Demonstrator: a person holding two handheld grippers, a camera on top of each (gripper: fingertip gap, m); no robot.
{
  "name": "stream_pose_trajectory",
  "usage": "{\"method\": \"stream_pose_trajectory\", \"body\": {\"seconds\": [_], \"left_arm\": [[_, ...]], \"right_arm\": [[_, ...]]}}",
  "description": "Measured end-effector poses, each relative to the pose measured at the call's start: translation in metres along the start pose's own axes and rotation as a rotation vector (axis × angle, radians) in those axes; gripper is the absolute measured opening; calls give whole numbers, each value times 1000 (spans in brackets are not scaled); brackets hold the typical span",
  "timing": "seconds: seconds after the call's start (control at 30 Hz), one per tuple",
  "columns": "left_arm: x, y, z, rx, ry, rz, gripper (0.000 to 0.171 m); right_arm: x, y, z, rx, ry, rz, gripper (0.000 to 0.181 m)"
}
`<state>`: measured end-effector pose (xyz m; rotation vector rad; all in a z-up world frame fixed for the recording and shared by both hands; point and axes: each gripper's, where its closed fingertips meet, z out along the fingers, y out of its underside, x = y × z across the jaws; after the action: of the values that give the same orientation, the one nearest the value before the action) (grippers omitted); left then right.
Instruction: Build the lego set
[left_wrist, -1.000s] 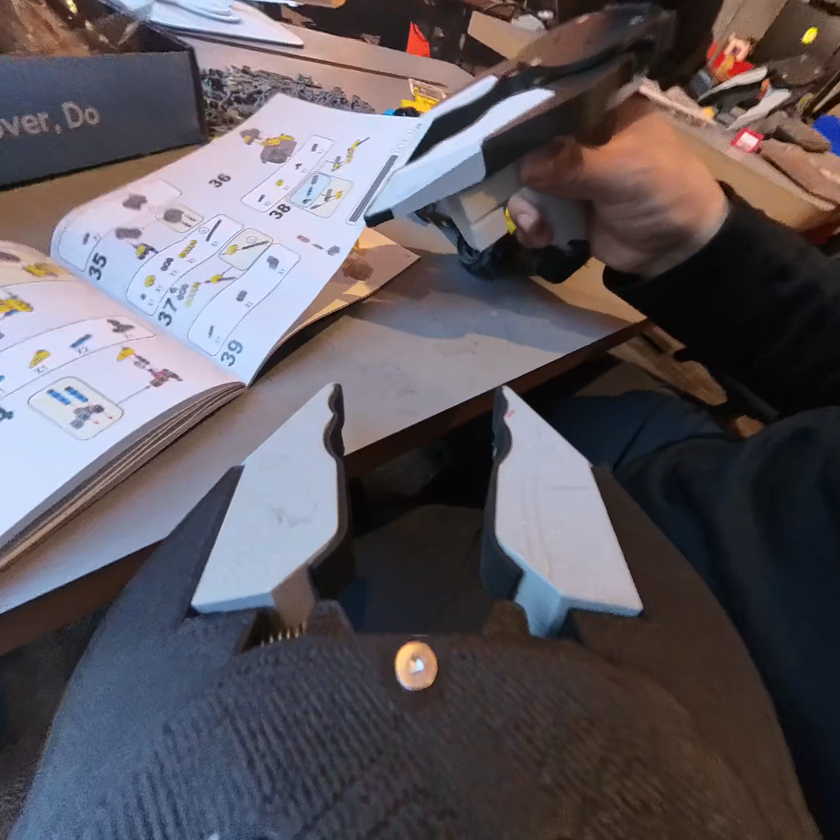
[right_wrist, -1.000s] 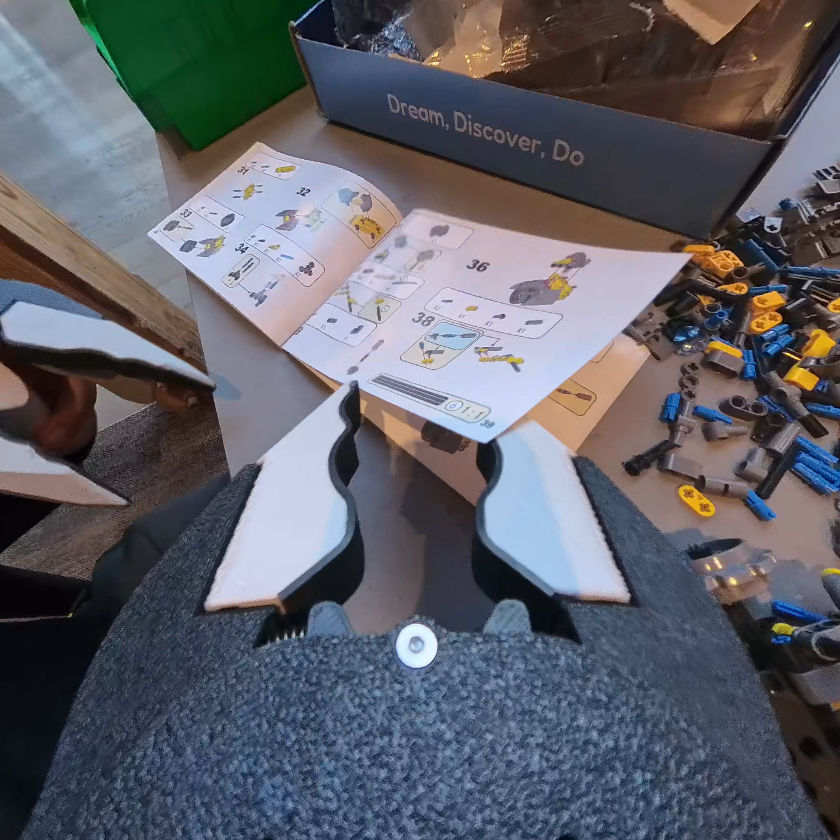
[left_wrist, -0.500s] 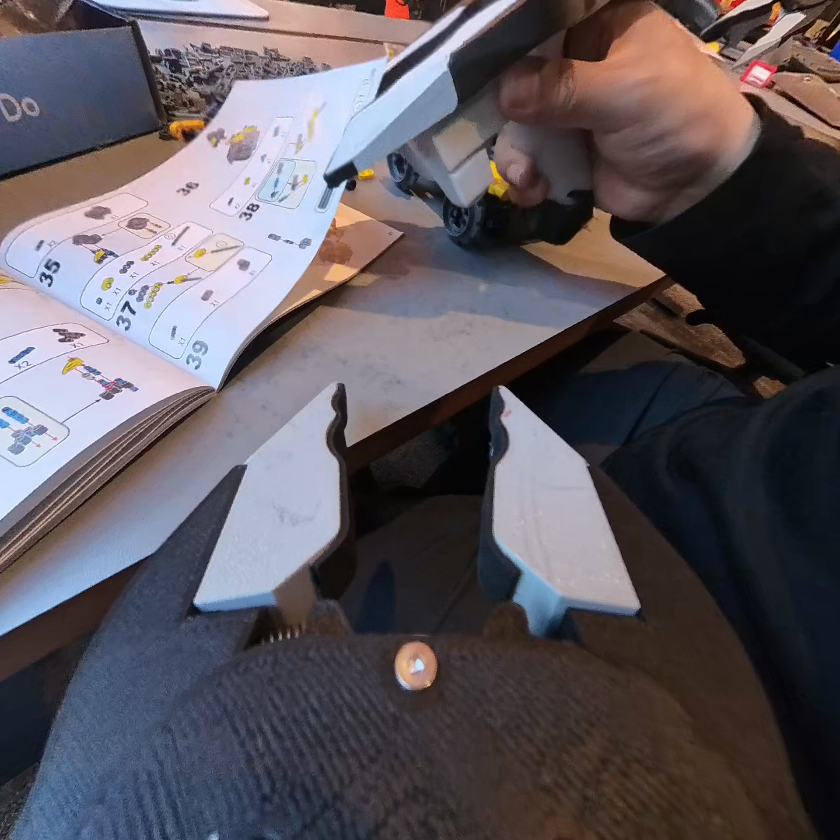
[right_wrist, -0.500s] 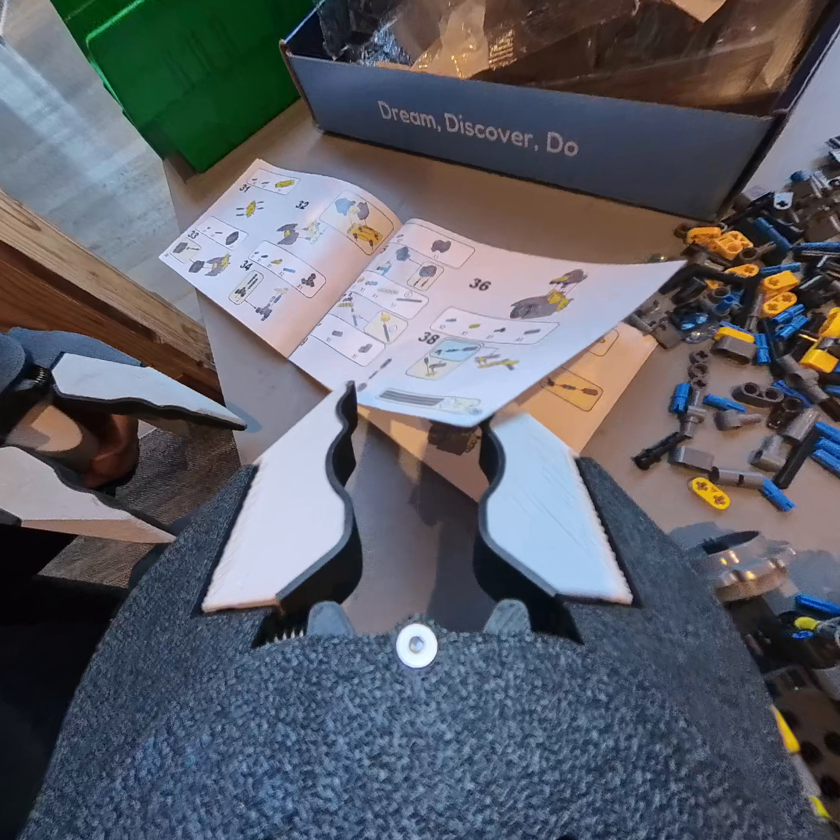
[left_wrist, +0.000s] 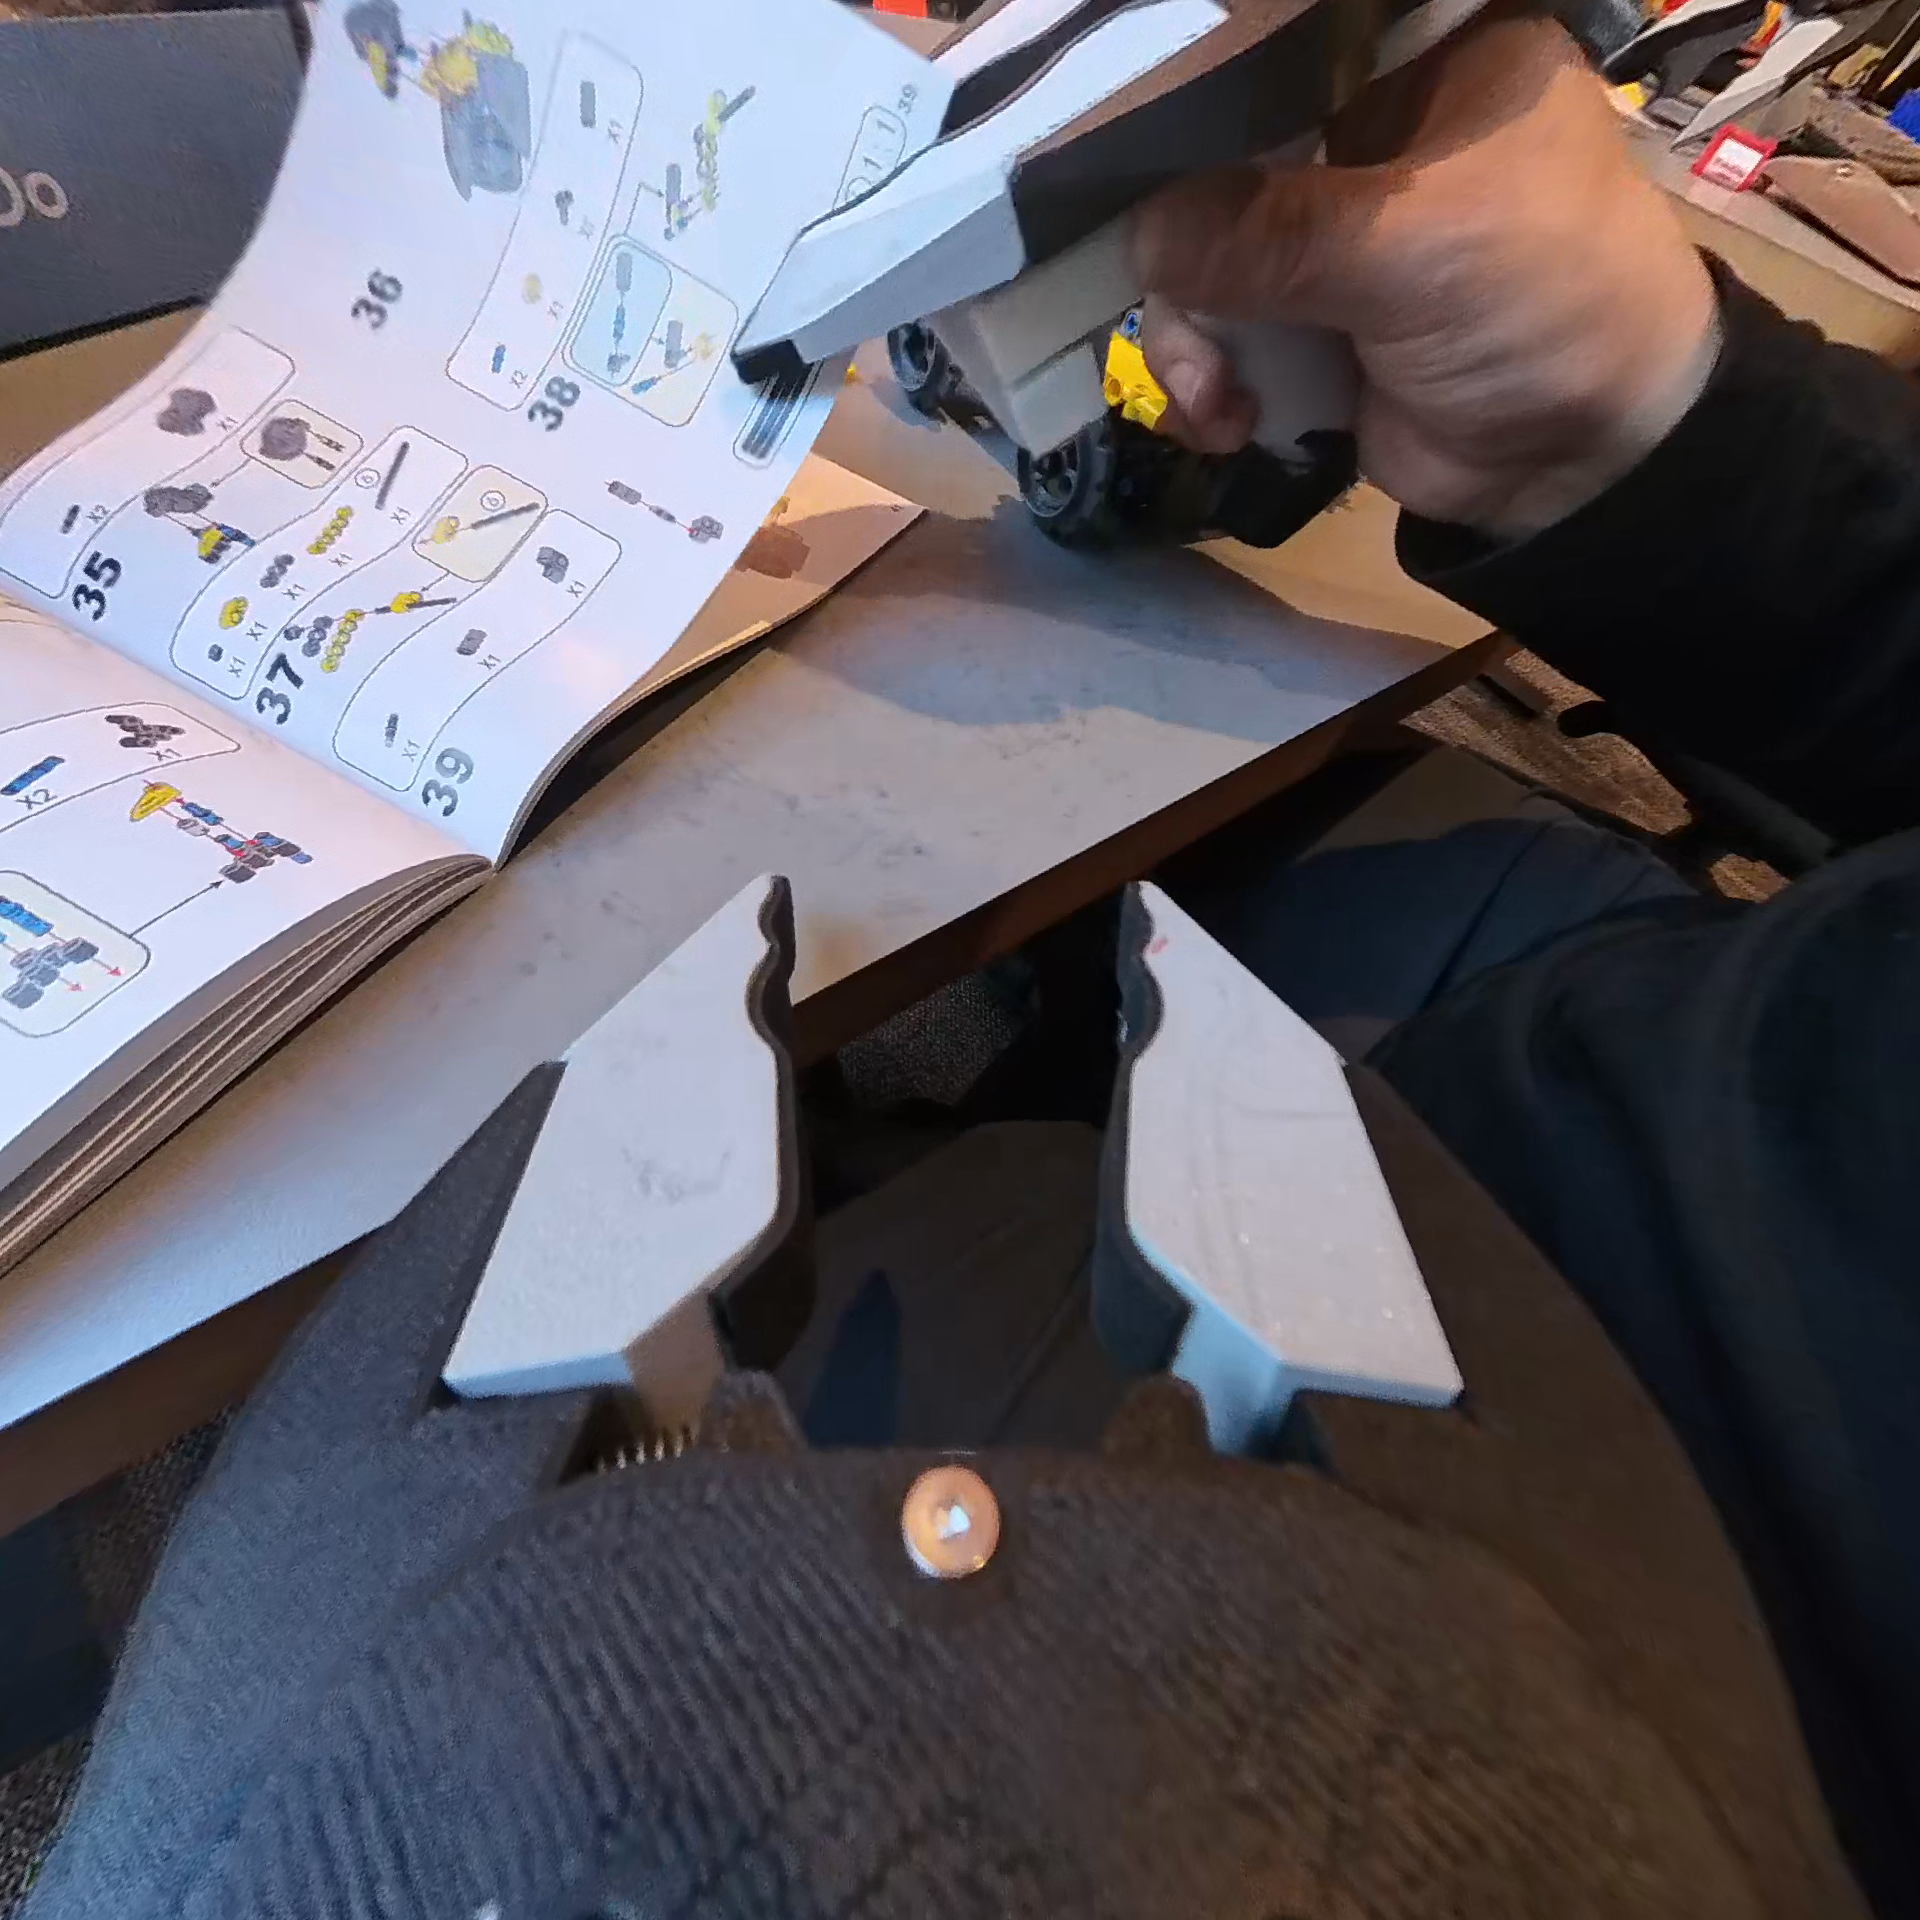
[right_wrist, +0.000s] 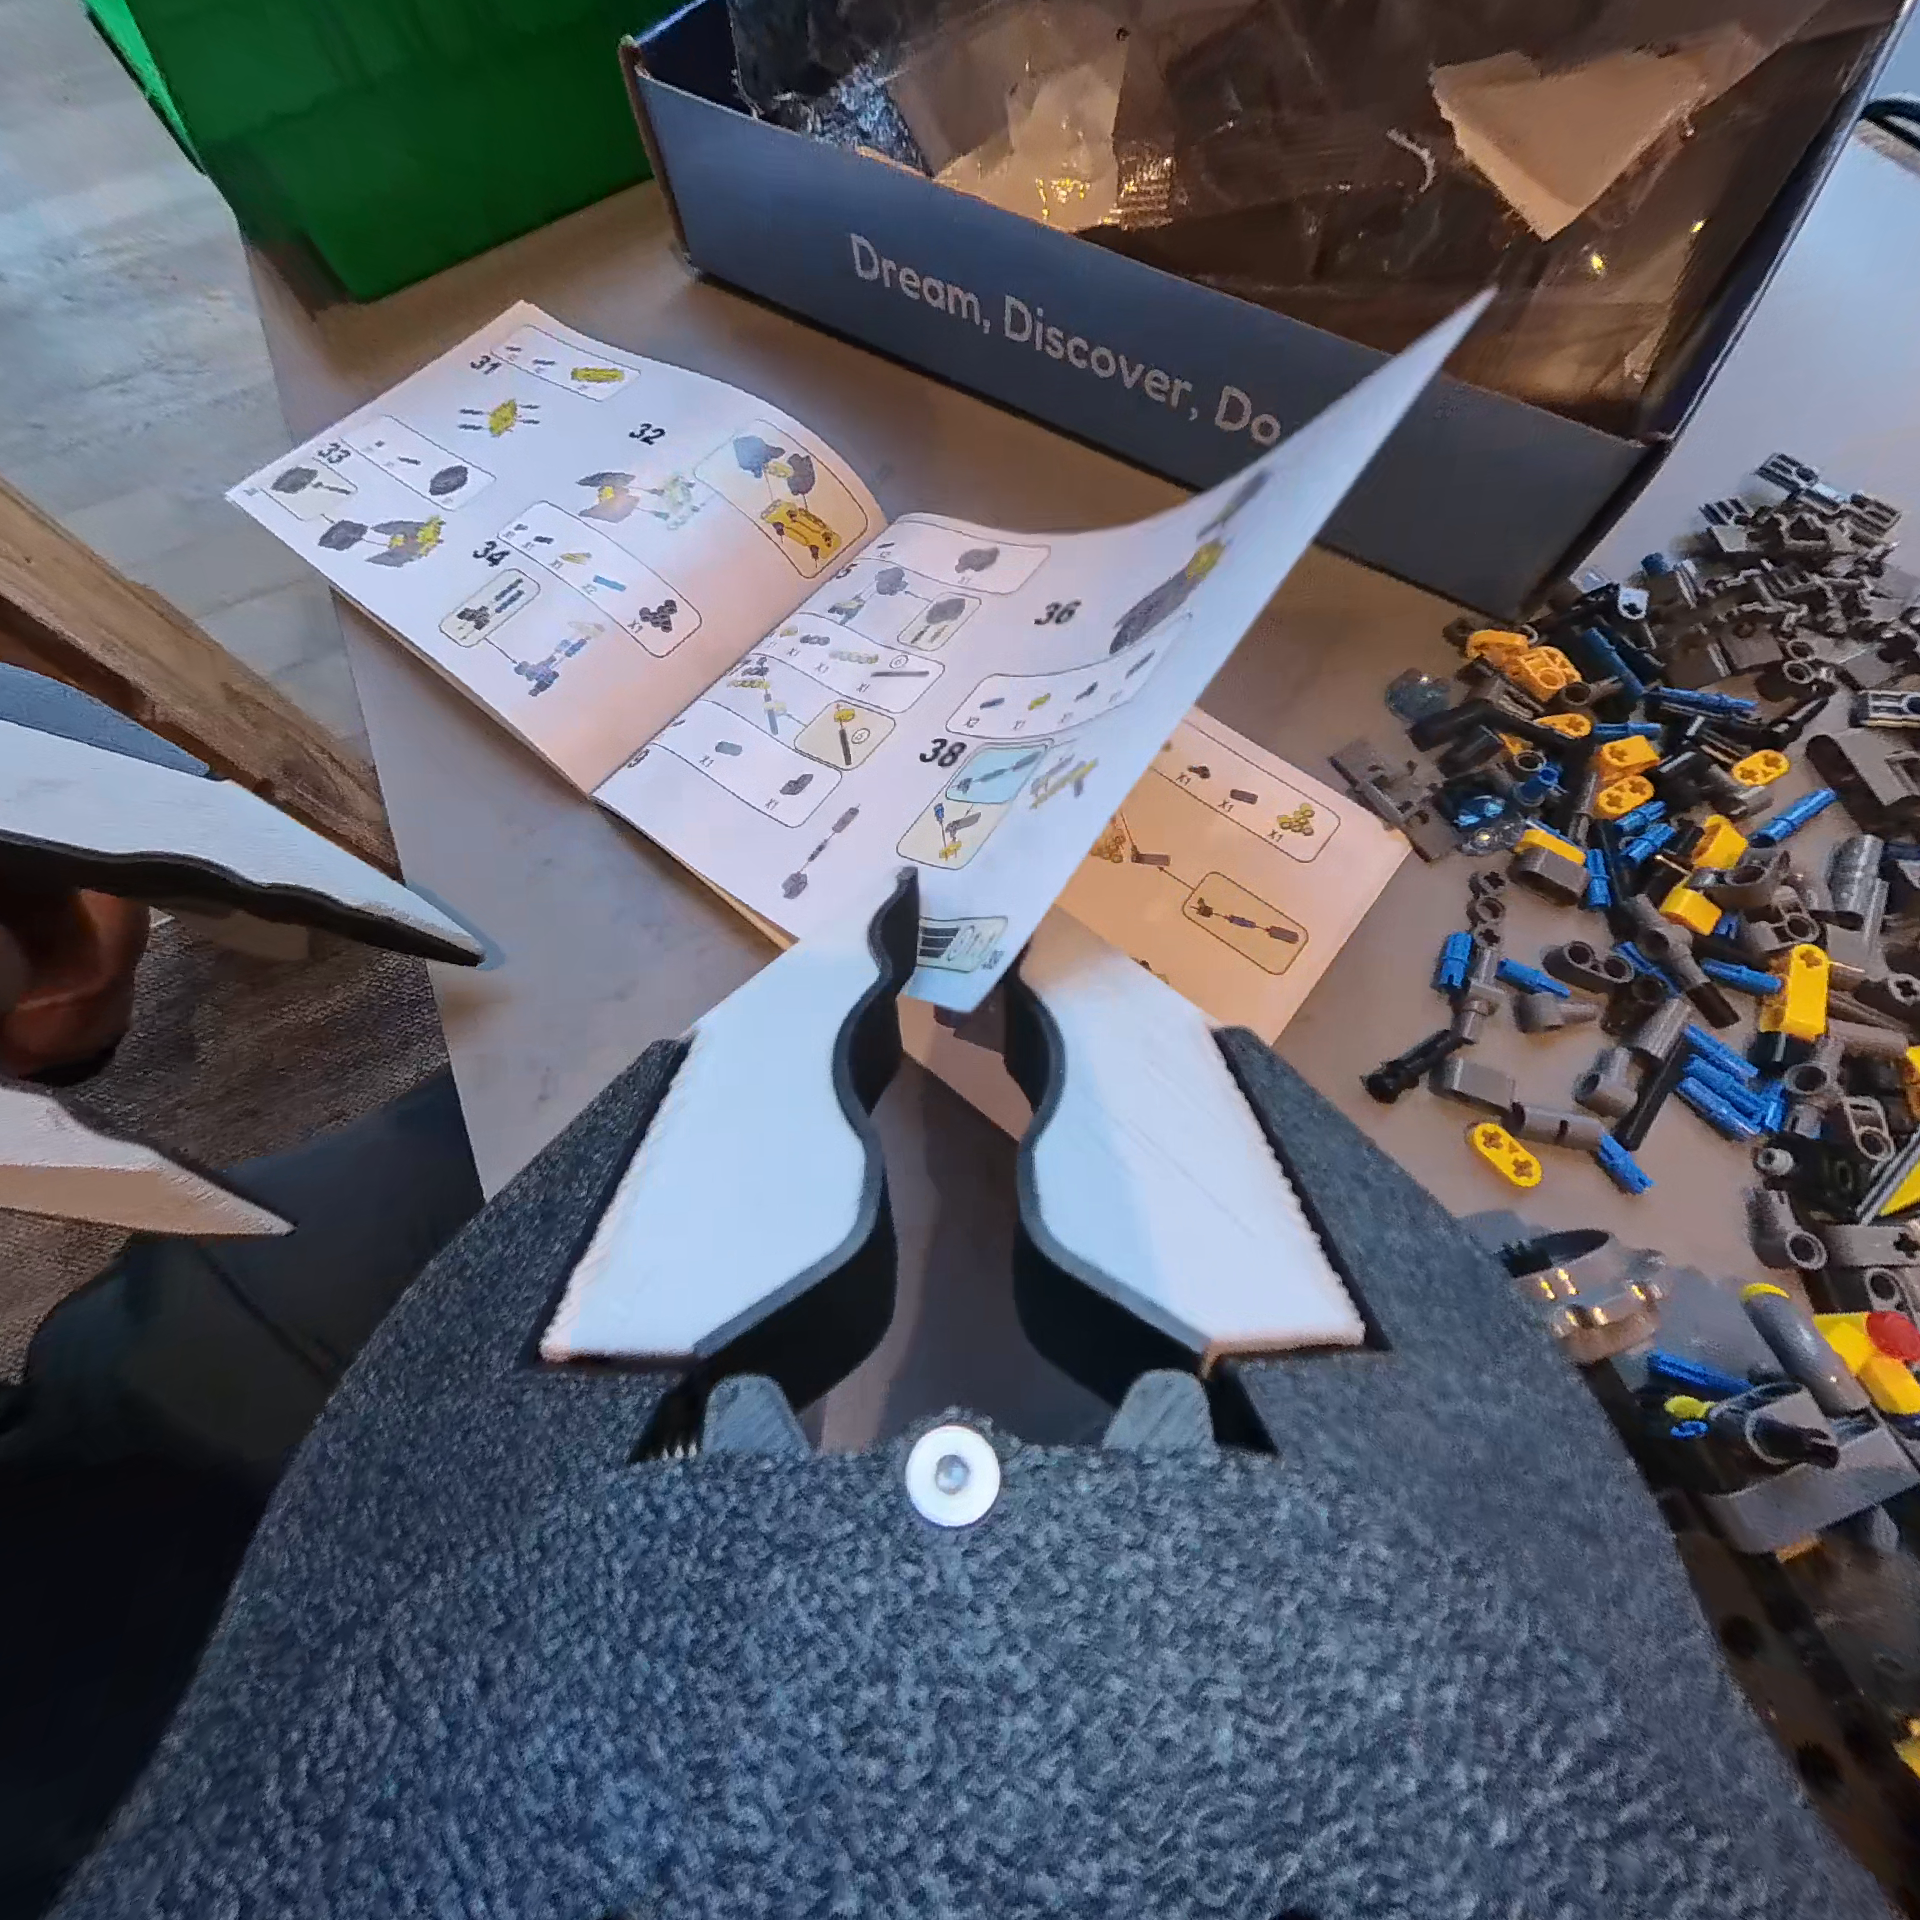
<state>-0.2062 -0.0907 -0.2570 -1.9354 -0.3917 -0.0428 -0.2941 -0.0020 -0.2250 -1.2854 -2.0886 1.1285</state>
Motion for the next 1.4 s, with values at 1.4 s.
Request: {"method": "stream_pose_trajectory", "body": {"seconds": [1.4], "left_arm": [[-18, -4, -5, 14, -136, 60, 57]], "right_arm": [[6, -7, -18, 76, -47, 112, 7]]}}
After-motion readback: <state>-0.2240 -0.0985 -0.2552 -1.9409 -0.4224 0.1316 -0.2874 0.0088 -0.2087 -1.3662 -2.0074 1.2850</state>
